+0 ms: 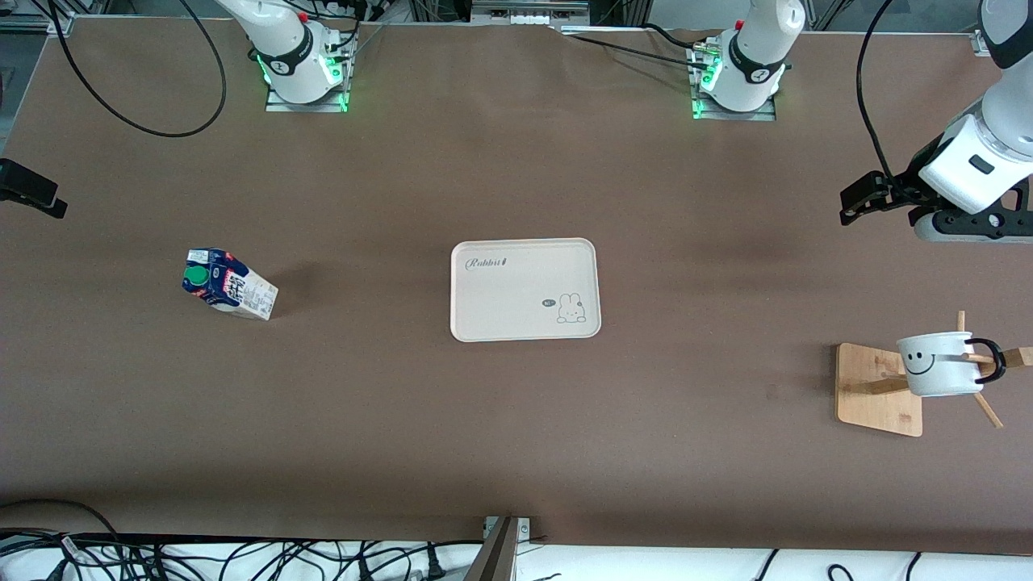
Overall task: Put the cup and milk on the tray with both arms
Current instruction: 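Reach the right gripper to the milk carton while the left gripper reaches the mug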
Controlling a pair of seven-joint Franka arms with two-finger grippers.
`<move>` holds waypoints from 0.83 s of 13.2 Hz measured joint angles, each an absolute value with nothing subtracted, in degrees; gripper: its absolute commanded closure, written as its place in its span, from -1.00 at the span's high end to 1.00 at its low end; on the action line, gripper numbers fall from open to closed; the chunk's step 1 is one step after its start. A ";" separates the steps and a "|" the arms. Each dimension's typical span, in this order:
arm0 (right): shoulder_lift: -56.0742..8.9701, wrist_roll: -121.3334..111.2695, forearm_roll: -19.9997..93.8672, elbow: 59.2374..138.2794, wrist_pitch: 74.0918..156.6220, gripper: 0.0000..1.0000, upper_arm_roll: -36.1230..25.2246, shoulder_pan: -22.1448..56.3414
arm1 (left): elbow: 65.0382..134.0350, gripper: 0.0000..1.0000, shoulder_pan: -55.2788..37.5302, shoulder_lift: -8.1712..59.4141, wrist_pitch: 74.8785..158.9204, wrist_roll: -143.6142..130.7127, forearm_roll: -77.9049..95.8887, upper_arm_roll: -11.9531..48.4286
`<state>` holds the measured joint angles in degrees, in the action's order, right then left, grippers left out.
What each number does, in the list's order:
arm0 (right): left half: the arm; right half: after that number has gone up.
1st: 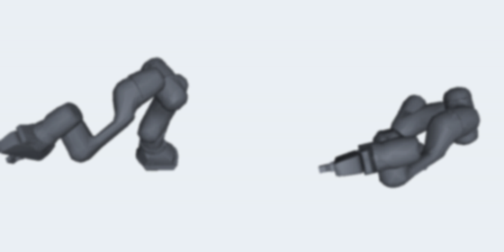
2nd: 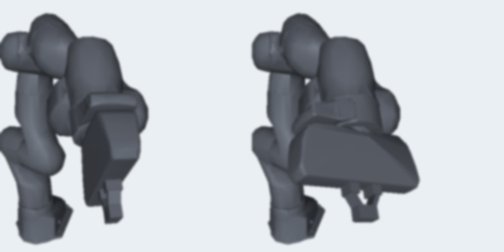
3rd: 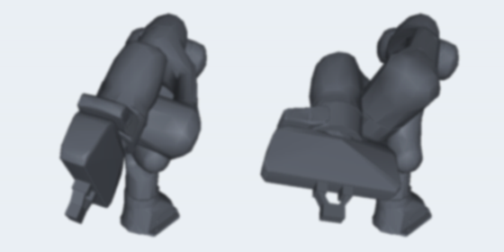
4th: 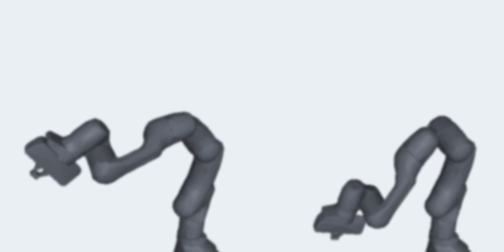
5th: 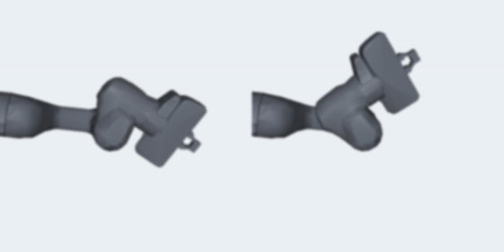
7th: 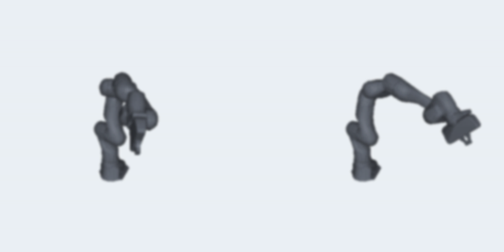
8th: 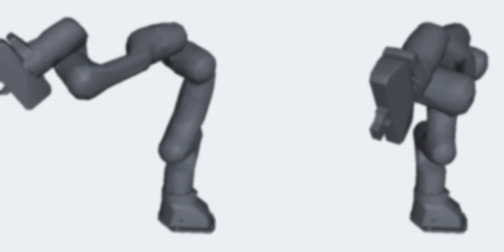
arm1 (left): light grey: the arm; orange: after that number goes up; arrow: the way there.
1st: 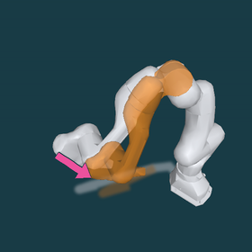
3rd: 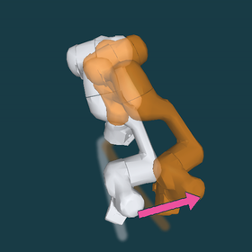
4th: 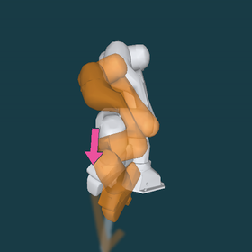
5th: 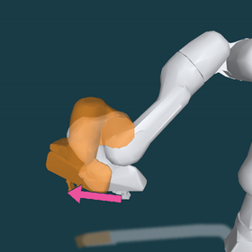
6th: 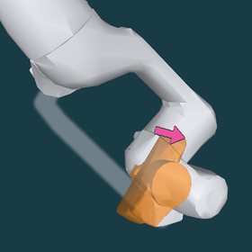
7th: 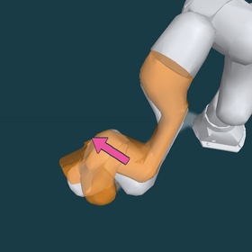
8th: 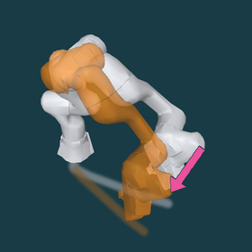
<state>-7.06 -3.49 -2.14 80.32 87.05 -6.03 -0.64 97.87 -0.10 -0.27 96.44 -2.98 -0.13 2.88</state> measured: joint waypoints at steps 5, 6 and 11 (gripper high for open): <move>-7.06 -3.50 -2.10 80.32 86.84 1.00 -5.97 -0.62 | 97.87 1.00 -0.08 -0.27 96.34 -2.99 -0.13 2.85; -7.06 -3.50 -1.83 80.32 86.82 1.00 -5.98 -0.62 | 97.86 1.00 -0.08 -0.27 96.33 -2.99 -0.13 2.85; -7.07 -3.73 -1.07 80.36 86.74 1.00 -5.73 -0.46 | 96.08 1.00 -0.33 1.30 94.94 -3.11 -0.09 3.12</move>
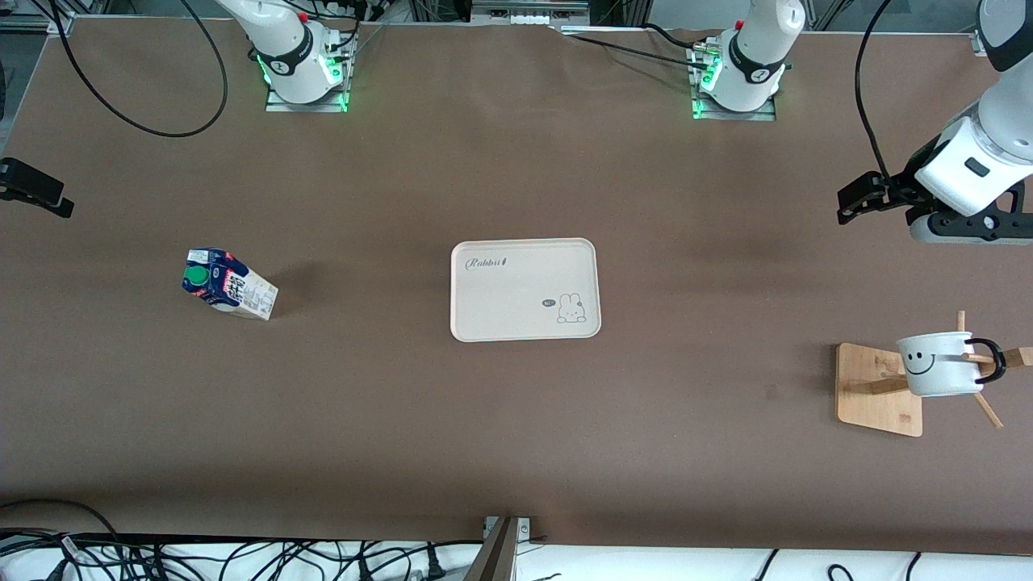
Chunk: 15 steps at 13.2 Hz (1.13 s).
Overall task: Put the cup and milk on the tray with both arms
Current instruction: 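Reach the right gripper to the milk carton while the left gripper reaches the mug, then grasp the milk carton with the right gripper while the left gripper grasps the mug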
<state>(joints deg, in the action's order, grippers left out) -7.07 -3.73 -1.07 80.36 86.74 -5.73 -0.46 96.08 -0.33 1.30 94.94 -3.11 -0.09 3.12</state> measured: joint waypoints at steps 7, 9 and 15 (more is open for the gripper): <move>-11.73 -4.43 -1.05 81.68 85.99 1.00 -5.70 -0.44 | 86.96 1.00 0.33 10.87 93.36 -3.13 -0.10 2.70; -14.06 -4.44 -0.98 81.76 85.92 1.00 -5.70 -0.43 | 87.09 1.00 1.24 11.73 93.89 -3.53 -0.12 2.42; -21.14 -5.66 -0.53 82.15 84.25 1.00 -5.24 -0.33 | 107.55 1.00 6.82 2.57 118.92 -6.06 -0.08 2.40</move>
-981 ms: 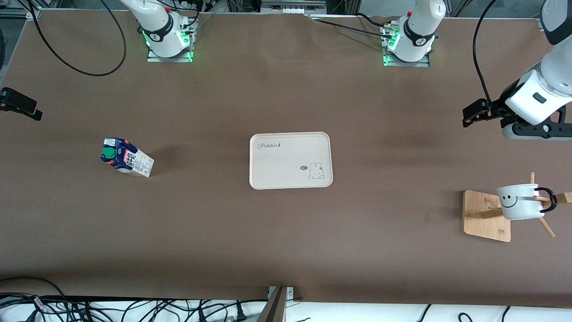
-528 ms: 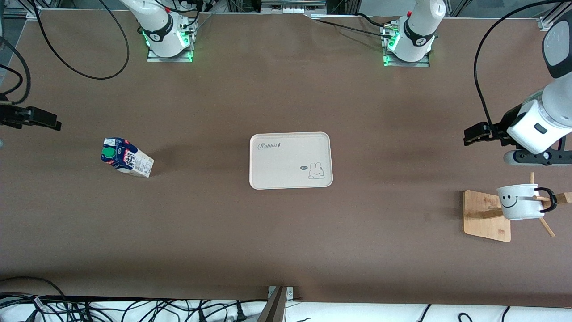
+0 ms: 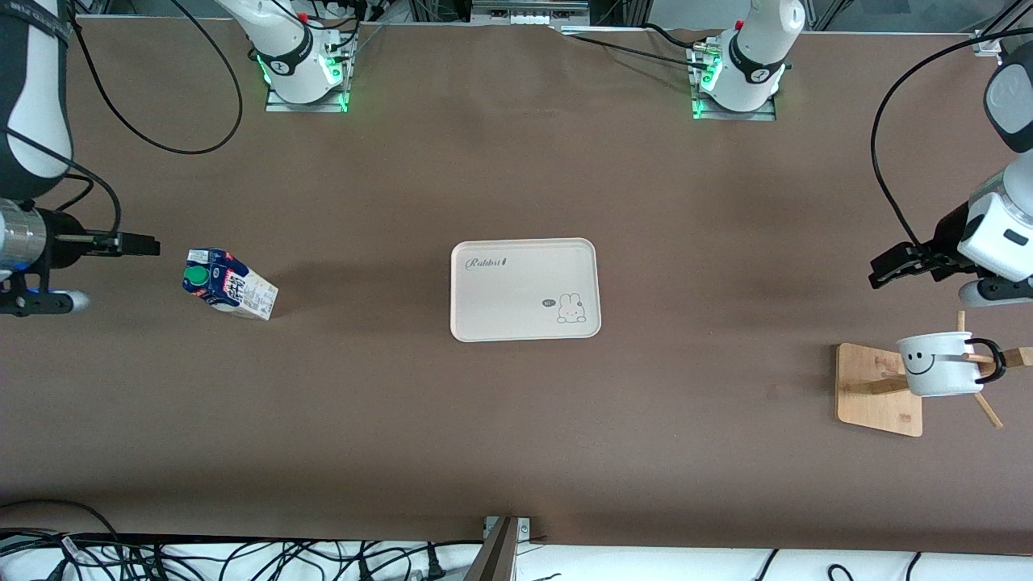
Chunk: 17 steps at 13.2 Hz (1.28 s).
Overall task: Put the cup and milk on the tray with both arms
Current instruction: 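Grasp the milk carton with the right gripper while the left gripper grasps the mug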
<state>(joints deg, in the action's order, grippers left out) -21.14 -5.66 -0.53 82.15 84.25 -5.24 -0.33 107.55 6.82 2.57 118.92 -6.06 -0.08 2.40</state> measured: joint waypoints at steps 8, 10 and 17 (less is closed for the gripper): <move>-26.04 -6.21 0.63 82.71 84.01 1.00 -4.40 0.00 | 119.56 1.00 11.54 2.32 142.63 -10.45 15.82 2.41; -26.57 -6.26 1.05 83.88 84.05 1.00 -4.04 0.43 | 119.56 1.00 11.52 4.19 147.78 -10.45 15.92 2.58; -26.69 -6.26 1.06 87.07 85.93 1.00 -4.00 0.93 | 116.54 1.00 11.53 10.31 154.41 -9.75 20.77 2.83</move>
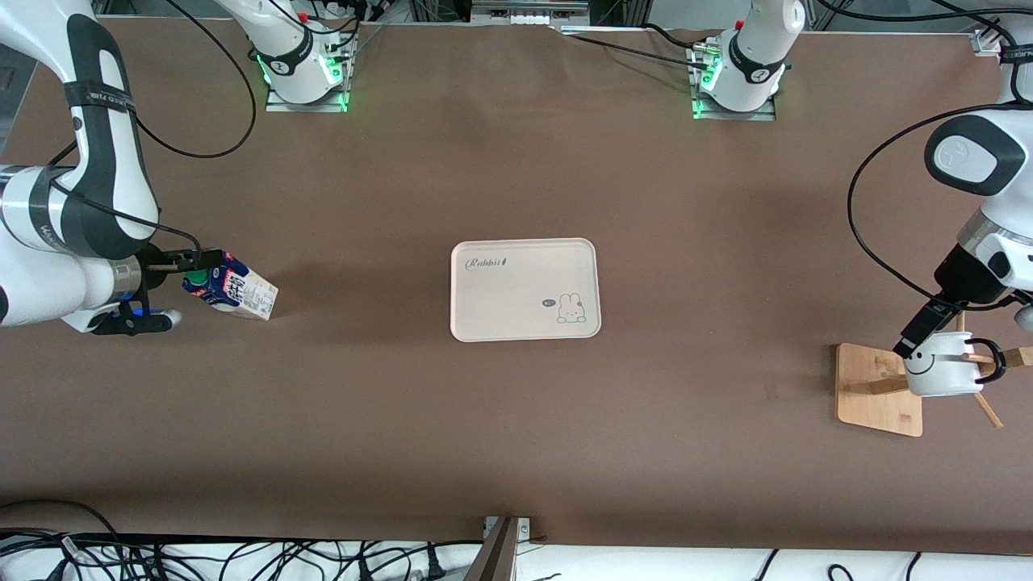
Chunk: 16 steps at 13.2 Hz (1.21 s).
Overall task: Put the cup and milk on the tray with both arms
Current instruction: 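Grasp the milk carton with the right gripper while the left gripper grasps the mug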
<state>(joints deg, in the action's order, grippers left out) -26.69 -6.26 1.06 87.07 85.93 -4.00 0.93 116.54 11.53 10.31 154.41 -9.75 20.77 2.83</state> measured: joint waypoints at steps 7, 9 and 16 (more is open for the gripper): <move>-27.01 -6.26 1.06 88.55 86.90 1.00 -4.23 0.63 | 114.22 -0.22 11.56 11.97 154.61 -5.35 22.45 2.84; -27.25 -6.26 1.06 88.55 87.06 1.00 -4.38 0.39 | 114.21 -0.34 11.56 11.97 154.61 -5.12 22.45 2.84; -28.66 -6.26 1.06 88.55 88.01 1.00 -4.60 -0.18 | 114.01 -0.70 11.56 11.97 154.61 -5.05 22.45 2.89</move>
<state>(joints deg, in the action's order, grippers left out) -28.66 -6.26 1.06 88.55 88.01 -4.60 -0.18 114.01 11.56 11.97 154.61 -5.05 22.45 2.89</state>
